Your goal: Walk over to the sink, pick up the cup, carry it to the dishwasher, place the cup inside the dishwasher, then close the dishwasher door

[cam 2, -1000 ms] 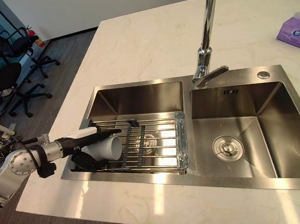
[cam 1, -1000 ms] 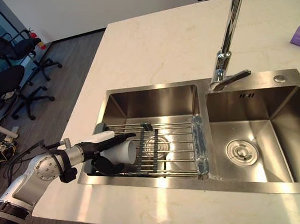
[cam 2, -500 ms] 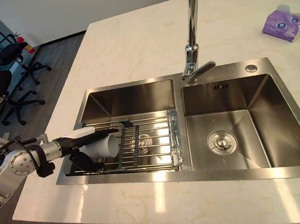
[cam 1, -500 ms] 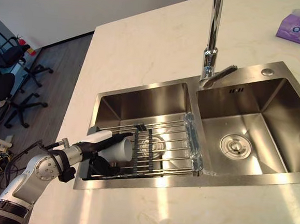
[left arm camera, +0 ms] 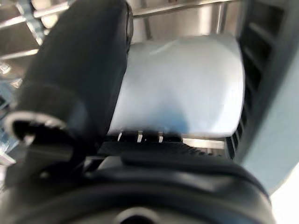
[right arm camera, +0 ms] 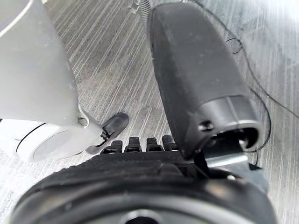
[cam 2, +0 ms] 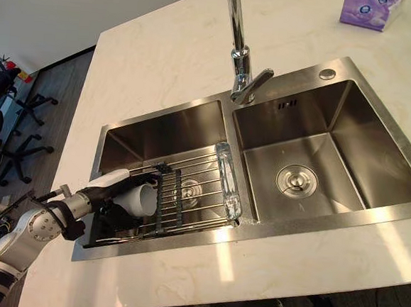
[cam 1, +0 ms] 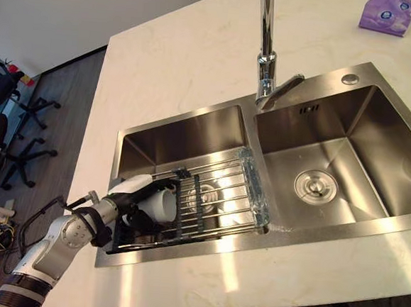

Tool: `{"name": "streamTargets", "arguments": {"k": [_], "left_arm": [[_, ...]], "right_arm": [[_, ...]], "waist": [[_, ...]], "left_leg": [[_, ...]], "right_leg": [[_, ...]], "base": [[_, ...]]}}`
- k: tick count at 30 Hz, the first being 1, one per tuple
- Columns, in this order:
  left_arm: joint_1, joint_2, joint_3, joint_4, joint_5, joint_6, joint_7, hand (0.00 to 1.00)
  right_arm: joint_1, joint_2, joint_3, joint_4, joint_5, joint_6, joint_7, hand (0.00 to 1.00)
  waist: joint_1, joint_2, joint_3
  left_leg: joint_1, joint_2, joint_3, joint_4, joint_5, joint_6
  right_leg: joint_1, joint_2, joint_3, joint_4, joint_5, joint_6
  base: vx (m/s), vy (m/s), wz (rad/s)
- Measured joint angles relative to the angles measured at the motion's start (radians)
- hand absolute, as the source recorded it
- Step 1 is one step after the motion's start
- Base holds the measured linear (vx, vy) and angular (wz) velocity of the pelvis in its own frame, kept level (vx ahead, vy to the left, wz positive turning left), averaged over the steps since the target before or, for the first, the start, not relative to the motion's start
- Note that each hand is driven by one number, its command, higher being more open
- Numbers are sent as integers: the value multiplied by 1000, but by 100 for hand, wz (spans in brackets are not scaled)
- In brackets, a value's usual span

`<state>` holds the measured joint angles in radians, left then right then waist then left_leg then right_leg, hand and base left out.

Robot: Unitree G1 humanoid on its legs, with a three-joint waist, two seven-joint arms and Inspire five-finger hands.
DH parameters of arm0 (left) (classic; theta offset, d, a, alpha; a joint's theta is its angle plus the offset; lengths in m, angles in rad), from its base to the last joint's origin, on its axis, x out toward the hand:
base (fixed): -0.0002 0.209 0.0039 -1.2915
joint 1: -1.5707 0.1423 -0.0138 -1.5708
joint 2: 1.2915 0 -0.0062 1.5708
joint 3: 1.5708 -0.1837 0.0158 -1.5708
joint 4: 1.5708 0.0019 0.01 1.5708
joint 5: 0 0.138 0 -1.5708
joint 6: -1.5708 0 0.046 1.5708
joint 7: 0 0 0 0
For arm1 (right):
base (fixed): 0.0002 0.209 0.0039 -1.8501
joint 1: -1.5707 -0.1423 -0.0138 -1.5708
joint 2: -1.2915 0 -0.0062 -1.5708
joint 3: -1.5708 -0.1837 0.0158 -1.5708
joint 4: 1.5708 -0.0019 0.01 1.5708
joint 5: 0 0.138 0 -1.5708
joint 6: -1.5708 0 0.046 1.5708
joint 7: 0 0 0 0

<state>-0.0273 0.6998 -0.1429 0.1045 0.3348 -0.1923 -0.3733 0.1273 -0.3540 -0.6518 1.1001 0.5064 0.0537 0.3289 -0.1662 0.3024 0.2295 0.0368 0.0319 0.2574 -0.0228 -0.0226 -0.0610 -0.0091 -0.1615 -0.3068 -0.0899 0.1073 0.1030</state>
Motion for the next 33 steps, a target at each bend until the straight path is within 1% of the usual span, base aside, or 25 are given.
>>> {"name": "streamTargets", "arguments": {"k": [2,6,10,14,18,20,22,24,25,26,27,28,29,30,31,32,33], "left_arm": [[-5,-1,3,14,-3,2,8,0],[3,-2,-9,16,-3,-11,55,0],[13,-2,-14,21,2,-46,122,0],[32,-2,-20,21,3,-72,169,0],[42,-1,-19,-3,-26,-70,175,0],[56,0,-1,-50,-73,-51,182,0],[67,0,46,-126,-78,-49,194,0],[90,-10,100,-204,-90,-55,211,0],[100,-20,134,-248,-124,-58,215,0],[109,-28,156,-270,-161,-61,216,0],[128,-58,199,-300,-250,-75,225,0],[134,-110,239,-320,-309,-92,245,0],[134,-139,260,-330,-331,-100,260,0],[134,-183,304,-344,-366,-129,288,0],[134,-207,345,-348,-418,-169,300,0],[134,-215,366,-351,-442,-187,302,0],[137,-228,405,-365,-498,-219,301,0]], "right_arm": [[1,0,0,0,-3,-1,0,100],[2,1,2,-1,-24,-3,4,100],[0,-1,26,-10,-28,-12,17,100],[0,2,34,-11,-30,-14,18,100],[0,5,56,-10,-50,-20,18,100],[0,6,61,-9,-69,-23,17,100],[1,9,67,-6,-78,-23,14,100],[3,15,67,-6,-101,-26,13,100],[7,21,67,-6,-109,-27,11,100],[9,26,67,-6,-114,-28,11,100],[12,41,67,-5,-119,-30,11,100],[23,60,67,-4,-118,-36,10,100],[26,72,67,-4,-118,-37,9,100],[28,98,68,-4,-118,-37,6,100],[31,125,68,-4,-117,-38,-2,100],[33,141,69,-4,-117,-38,-4,100],[38,176,70,-3,-117,-38,-12,100]], "waist": [[-9,0,1],[-10,0,6],[-13,0,17],[-14,0,18],[-13,-1,19],[1,-3,20],[20,-11,25],[53,-19,23],[72,-22,21],[77,-25,20],[94,-31,12],[121,-40,-4],[131,-47,-11],[142,-59,-21],[156,-80,-33],[163,-94,-39],[177,-139,-51]], "left_leg": [[0,0,-3,0,0,-1],[2,-2,-14,5,-1,-1],[2,0,-25,9,-1,-1],[6,3,-34,8,-1,-1],[10,4,-58,12,0,0],[11,4,-64,16,0,0],[11,5,-83,17,3,5],[10,4,-90,17,7,10],[10,4,-103,17,10,14],[10,4,-113,16,12,17],[10,3,-128,15,16,19],[9,5,-142,15,17,18],[10,5,-151,16,18,17],[11,5,-177,17,21,17],[14,-2,-202,17,23,16],[14,-9,-217,18,23,16],[13,-31,-246,22,23,17]], "right_leg": [[-1,0,2,0,0,0],[7,-2,-5,0,0,0],[14,-2,-19,0,-1,1],[28,-3,-30,0,0,0],[48,-3,-55,5,0,-3],[55,-3,-63,5,-1,-4],[67,-3,-86,5,-1,-4],[69,-5,-92,5,-6,-6],[78,-5,-105,5,-8,-5],[84,-6,-116,5,-11,-4],[92,-7,-135,6,-15,-4],[97,-9,-149,11,-23,-5],[97,-10,-156,24,-32,-5],[93,-20,-181,79,-68,-3],[66,-47,-192,188,-129,-1],[46,-65,-193,259,-168,0],[12,-115,-192,391,-242,-4]], "base": [[-16,-10,-3],[-21,-16,5],[-37,-20,7],[-10,-19,7],[1,-14,15],[-16,-14,14],[-43,-10,25],[-52,-4,19],[-41,-13,25],[-41,-18,40],[-36,-17,42],[-22,-11,38],[-9,-23,48],[0,-20,59],[2,-16,64],[-3,-30,67],[2,-71,106]]}}
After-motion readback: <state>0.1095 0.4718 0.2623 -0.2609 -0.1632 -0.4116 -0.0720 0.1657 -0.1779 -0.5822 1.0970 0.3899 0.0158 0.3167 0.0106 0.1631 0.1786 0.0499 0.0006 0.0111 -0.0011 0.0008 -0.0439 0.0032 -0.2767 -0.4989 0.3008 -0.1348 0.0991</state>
